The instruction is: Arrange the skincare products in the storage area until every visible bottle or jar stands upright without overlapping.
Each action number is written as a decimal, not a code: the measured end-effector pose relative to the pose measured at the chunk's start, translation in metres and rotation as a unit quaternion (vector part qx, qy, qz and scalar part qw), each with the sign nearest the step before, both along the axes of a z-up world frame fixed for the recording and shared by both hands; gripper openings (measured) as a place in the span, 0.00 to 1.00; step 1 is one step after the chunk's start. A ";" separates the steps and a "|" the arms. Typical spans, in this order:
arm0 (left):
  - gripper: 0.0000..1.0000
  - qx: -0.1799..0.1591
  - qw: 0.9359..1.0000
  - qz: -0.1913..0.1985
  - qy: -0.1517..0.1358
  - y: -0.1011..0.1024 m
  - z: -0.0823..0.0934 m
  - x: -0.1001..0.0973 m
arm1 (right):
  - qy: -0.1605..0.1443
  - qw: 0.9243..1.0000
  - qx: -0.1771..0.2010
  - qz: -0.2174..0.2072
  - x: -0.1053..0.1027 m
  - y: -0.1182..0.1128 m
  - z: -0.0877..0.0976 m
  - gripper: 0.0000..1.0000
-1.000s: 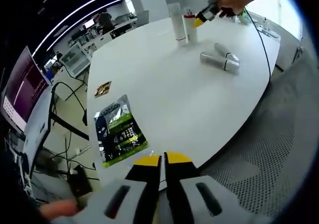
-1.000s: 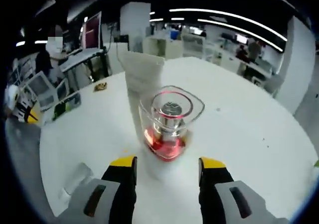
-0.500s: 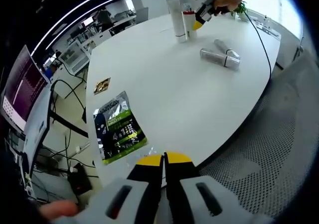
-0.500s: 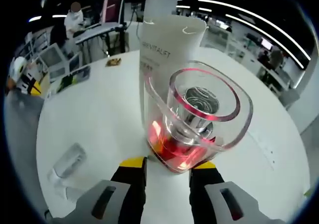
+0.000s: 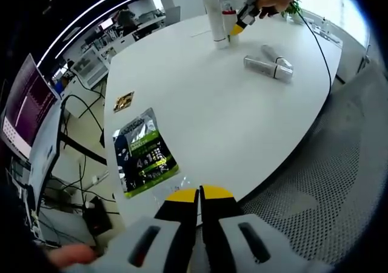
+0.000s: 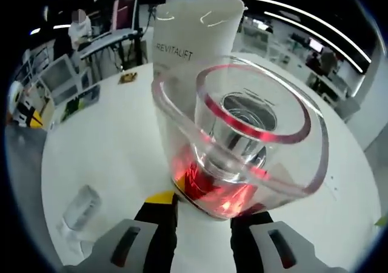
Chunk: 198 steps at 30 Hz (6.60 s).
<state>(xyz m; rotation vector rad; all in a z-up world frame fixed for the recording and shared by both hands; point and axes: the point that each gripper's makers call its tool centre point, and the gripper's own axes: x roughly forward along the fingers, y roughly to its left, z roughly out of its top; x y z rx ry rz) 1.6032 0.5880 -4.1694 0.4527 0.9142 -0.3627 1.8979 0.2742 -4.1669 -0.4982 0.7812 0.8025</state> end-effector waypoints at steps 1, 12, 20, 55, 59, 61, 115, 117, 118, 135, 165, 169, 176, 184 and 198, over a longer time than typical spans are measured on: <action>0.00 0.000 1.000 0.000 0.000 0.000 0.000 0.000 | 0.001 1.000 0.001 -0.002 0.000 0.000 0.000 0.33; 0.00 0.001 1.000 -0.002 0.004 -0.001 -0.001 -0.001 | 0.008 0.999 0.014 -0.043 0.006 -0.001 -0.002 0.33; 0.00 0.000 1.000 0.002 -0.001 0.001 0.001 0.001 | 0.023 0.994 0.039 -0.100 0.004 -0.011 -0.005 0.38; 0.00 0.010 1.000 -0.013 0.010 -0.003 -0.002 -0.004 | 0.082 0.958 0.111 -0.251 -0.147 -0.032 -0.021 0.64; 0.00 0.010 1.000 -0.013 0.012 -0.003 -0.003 -0.005 | 0.091 0.955 0.118 -0.256 -0.161 -0.028 -0.022 0.64; 0.00 0.012 1.000 -0.014 0.017 -0.002 -0.004 -0.006 | 0.097 0.954 0.118 -0.259 -0.165 -0.027 -0.026 0.64; 0.00 -0.009 0.995 -0.060 0.078 -0.017 -0.020 -0.025 | 0.046 0.921 0.226 -0.314 -0.200 -0.007 0.003 0.58; 0.00 -0.009 0.995 -0.064 0.078 -0.018 -0.020 -0.026 | 0.046 0.923 0.221 -0.313 -0.205 -0.004 0.003 0.59; 0.00 -0.009 0.995 -0.065 0.080 -0.019 -0.020 -0.027 | 0.047 0.924 0.218 -0.312 -0.207 -0.004 0.003 0.59; 0.00 0.004 0.994 -0.065 0.091 -0.017 -0.023 -0.030 | 0.063 0.950 0.149 -0.269 -0.192 -0.011 -0.024 0.54; 0.00 0.012 0.994 -0.004 0.111 0.002 -0.029 -0.030 | 0.019 0.996 0.072 -0.045 -0.180 -0.014 -0.048 0.15; 0.00 0.015 0.993 -0.004 0.119 0.002 -0.031 -0.032 | 0.024 0.995 0.080 -0.048 -0.180 -0.014 -0.048 0.15; 0.00 0.017 0.991 -0.006 0.129 0.003 -0.034 -0.035 | 0.027 0.995 0.083 -0.056 -0.182 -0.013 -0.048 0.15; 0.00 0.013 0.992 -0.011 0.128 0.002 -0.033 -0.036 | 0.025 0.995 0.076 -0.056 -0.184 -0.011 -0.048 0.15; 0.00 0.010 0.993 -0.016 0.117 -0.001 -0.031 -0.033 | 0.061 0.986 0.117 -0.106 -0.190 -0.009 -0.047 0.14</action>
